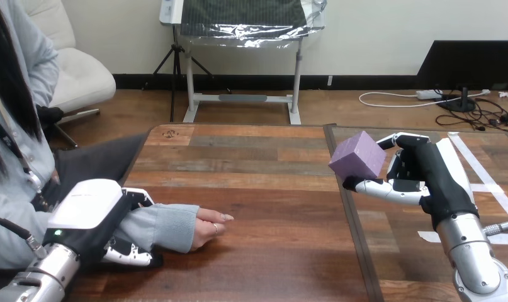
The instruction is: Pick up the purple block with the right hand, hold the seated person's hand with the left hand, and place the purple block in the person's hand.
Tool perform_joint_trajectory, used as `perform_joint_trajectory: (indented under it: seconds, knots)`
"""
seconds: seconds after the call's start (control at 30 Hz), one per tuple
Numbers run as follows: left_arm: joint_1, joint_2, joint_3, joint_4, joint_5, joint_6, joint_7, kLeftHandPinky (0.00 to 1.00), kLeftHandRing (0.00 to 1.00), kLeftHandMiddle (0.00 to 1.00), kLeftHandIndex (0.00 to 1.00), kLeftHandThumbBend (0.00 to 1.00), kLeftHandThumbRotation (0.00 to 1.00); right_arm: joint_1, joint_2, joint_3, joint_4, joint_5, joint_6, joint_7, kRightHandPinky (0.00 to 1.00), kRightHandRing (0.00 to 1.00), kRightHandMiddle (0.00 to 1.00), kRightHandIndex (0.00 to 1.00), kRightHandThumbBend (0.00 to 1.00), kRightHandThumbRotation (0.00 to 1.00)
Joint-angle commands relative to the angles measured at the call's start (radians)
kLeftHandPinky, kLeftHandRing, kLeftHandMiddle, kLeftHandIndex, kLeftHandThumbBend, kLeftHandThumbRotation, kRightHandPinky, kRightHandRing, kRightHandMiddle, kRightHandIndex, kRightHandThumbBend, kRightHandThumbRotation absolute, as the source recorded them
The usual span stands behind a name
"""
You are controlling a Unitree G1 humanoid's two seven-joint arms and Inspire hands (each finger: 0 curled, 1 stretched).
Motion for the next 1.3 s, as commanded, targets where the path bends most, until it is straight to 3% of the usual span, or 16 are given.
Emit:
perform_joint_trajectory:
  seconds: [0.0,0.67,1.27]
  knots:
    - [-0.069,-0.023,-0.028,0.04,-0.001,-0.005,0.048,0.42,0.41,0.44,0.46,1.0,0.22,-0.028,0.018,-0.024,-0.068,0.013,0.012,-0.001,0.02,0.07,0.12,0.15,0.3,0.19]
    - [-0.091,-0.058,-0.055,0.084,-0.019,-0.027,0.145,0.26,0.29,0.34,0.35,0.92,0.28,-0.041,0.044,-0.003,-0.034,-0.026,-0.001,-0.009,0.04,0.08,0.13,0.16,0.3,0.03]
    - [-0.093,-0.069,-0.049,0.048,-0.045,-0.045,0.149,0.18,0.23,0.29,0.3,0.85,0.4,-0.083,0.079,0.012,0.051,-0.035,-0.031,0.002,0.04,0.08,0.13,0.16,0.32,0.02]
